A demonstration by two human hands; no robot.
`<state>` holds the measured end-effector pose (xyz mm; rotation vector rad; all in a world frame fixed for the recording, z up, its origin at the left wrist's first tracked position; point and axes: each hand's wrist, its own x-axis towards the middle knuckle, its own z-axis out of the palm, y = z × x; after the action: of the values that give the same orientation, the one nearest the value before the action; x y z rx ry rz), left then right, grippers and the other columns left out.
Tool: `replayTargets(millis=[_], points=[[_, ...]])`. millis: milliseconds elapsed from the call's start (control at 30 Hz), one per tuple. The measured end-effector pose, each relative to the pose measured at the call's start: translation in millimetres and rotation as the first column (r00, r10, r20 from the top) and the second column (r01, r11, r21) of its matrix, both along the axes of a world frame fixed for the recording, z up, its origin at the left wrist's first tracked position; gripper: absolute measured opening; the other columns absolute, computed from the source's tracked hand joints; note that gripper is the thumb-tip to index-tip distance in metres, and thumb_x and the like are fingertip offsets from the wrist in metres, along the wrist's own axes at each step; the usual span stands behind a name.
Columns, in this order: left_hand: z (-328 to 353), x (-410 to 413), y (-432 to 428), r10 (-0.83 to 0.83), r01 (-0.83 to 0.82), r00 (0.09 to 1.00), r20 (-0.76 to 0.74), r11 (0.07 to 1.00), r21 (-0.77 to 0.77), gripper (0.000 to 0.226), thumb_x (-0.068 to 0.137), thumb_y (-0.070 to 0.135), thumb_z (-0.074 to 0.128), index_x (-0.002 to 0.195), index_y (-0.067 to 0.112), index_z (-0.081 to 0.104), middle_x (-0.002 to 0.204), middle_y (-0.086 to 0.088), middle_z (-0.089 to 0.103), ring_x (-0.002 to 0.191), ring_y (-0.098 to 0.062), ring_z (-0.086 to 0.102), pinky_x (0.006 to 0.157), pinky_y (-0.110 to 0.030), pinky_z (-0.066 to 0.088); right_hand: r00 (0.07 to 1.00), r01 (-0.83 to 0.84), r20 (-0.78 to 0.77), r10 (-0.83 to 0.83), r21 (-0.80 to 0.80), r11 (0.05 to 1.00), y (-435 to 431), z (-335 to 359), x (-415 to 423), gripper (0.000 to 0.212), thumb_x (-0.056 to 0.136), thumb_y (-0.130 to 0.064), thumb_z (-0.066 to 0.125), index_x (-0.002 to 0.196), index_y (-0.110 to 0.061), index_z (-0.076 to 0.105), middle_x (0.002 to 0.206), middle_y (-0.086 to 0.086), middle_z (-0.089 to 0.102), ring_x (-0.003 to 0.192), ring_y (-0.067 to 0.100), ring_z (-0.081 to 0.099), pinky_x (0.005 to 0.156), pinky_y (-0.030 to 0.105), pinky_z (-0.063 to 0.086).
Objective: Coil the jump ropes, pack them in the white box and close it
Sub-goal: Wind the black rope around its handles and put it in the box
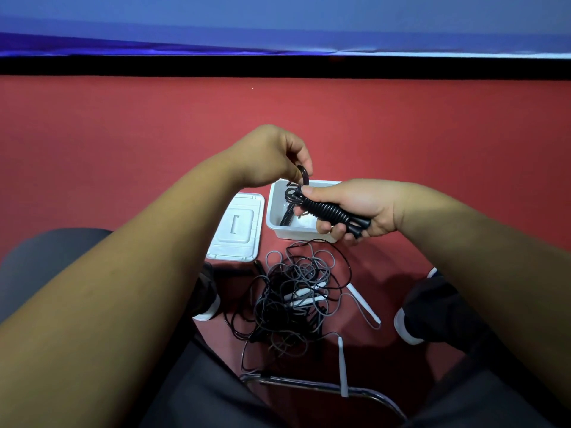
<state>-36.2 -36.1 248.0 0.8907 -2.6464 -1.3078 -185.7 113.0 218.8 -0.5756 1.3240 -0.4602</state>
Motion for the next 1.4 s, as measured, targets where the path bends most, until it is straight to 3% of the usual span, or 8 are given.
replayTargets(millis=[233, 367, 533, 767, 867, 1133, 1233, 1400], points=[[-9, 4, -9, 0.082, -0.090, 0.995, 0.055, 0.981, 0.174, 0.029, 0.085, -0.011, 0.073, 0.104, 0.010, 0.080, 0.096, -0.012, 0.079, 0.084, -0.016, 0.070, 0.099, -0.043, 0.058, 0.966, 0.238, -0.105, -0.235, 0.015, 0.971, -5, -7, 4, 0.051, 0.099, -0.075, 0.047, 0.117, -0.029, 0.060, 0.069, -0.007, 0.051, 0.048, 0.005, 0.035, 0.045, 0.015, 0.027], [-14, 3, -9, 0.084, -0.107, 0.989, 0.121, 0.974, 0.201, 0.028, 0.081, -0.004, 0.082, 0.101, 0.015, 0.077, 0.089, -0.002, 0.080, 0.081, -0.017, 0.071, 0.086, -0.045, 0.057, 0.935, 0.331, -0.134, -0.329, -0.004, 0.943, -5, -10, 8, 0.053, 0.097, -0.079, 0.045, 0.111, -0.029, 0.060, 0.066, -0.007, 0.052, 0.048, 0.006, 0.036, 0.045, 0.016, 0.030], [-16, -1, -3, 0.087, -0.112, 0.970, 0.229, 0.988, 0.102, 0.022, 0.080, 0.020, 0.091, 0.092, 0.009, 0.076, 0.079, -0.008, 0.077, 0.066, -0.018, 0.069, 0.078, -0.041, 0.063, 0.885, 0.440, -0.140, -0.444, -0.056, 0.896, -9, -10, 11, 0.055, 0.095, -0.081, 0.047, 0.106, -0.030, 0.062, 0.066, -0.007, 0.050, 0.047, 0.008, 0.035, 0.048, 0.019, 0.029], [-22, 2, 6, 0.125, -0.172, 0.980, 0.157, 0.925, 0.338, 0.023, 0.087, 0.024, 0.084, 0.092, 0.003, 0.076, 0.076, -0.011, 0.071, 0.058, -0.019, 0.058, 0.056, -0.027, 0.053, 0.832, 0.534, -0.092, -0.547, -0.136, 0.835, -9, -11, 10, 0.061, 0.085, -0.086, 0.058, 0.113, -0.032, 0.065, 0.068, -0.005, 0.051, 0.050, 0.011, 0.034, 0.048, 0.021, 0.029], [-20, 3, 3, 0.175, -0.203, 0.979, 0.104, 0.888, 0.413, 0.034, 0.083, 0.025, 0.087, 0.097, -0.002, 0.072, 0.080, -0.011, 0.070, 0.065, -0.017, 0.066, 0.061, -0.029, 0.059, 0.817, 0.554, -0.085, -0.571, -0.164, 0.816, -11, -11, 6, 0.061, 0.085, -0.080, 0.064, 0.119, -0.029, 0.066, 0.068, -0.004, 0.053, 0.049, 0.012, 0.036, 0.047, 0.022, 0.030], [-23, 8, -4, 0.102, -0.110, 0.994, 0.041, 0.901, 0.419, 0.015, 0.088, 0.004, 0.079, 0.103, 0.008, 0.077, 0.101, -0.019, 0.076, 0.089, -0.018, 0.070, 0.093, -0.035, 0.059, 0.810, 0.578, -0.020, -0.586, -0.138, 0.804, -12, -10, -6, 0.048, 0.088, -0.069, 0.060, 0.110, -0.027, 0.067, 0.069, -0.004, 0.050, 0.050, 0.013, 0.033, 0.049, 0.022, 0.026], [-20, 8, -5, 0.054, -0.070, 0.997, 0.059, 0.945, 0.320, 0.019, 0.088, 0.006, 0.080, 0.105, 0.015, 0.079, 0.107, -0.018, 0.077, 0.094, -0.020, 0.073, 0.104, -0.043, 0.056, 0.832, 0.549, 0.003, -0.554, -0.141, 0.824, -13, -6, -9, 0.048, 0.091, -0.069, 0.057, 0.108, -0.025, 0.065, 0.068, -0.005, 0.048, 0.049, 0.011, 0.032, 0.047, 0.021, 0.024], [-18, 6, -3, 0.024, -0.043, 0.989, 0.148, 0.991, 0.125, 0.019, 0.088, 0.017, 0.083, 0.106, 0.023, 0.082, 0.097, -0.006, 0.080, 0.086, -0.013, 0.070, 0.100, -0.041, 0.058, 0.888, 0.458, 0.083, -0.451, -0.100, 0.883, -11, 3, -11, 0.046, 0.097, -0.067, 0.053, 0.102, -0.022, 0.060, 0.067, -0.004, 0.042, 0.047, 0.008, 0.026, 0.043, 0.017, 0.019]])
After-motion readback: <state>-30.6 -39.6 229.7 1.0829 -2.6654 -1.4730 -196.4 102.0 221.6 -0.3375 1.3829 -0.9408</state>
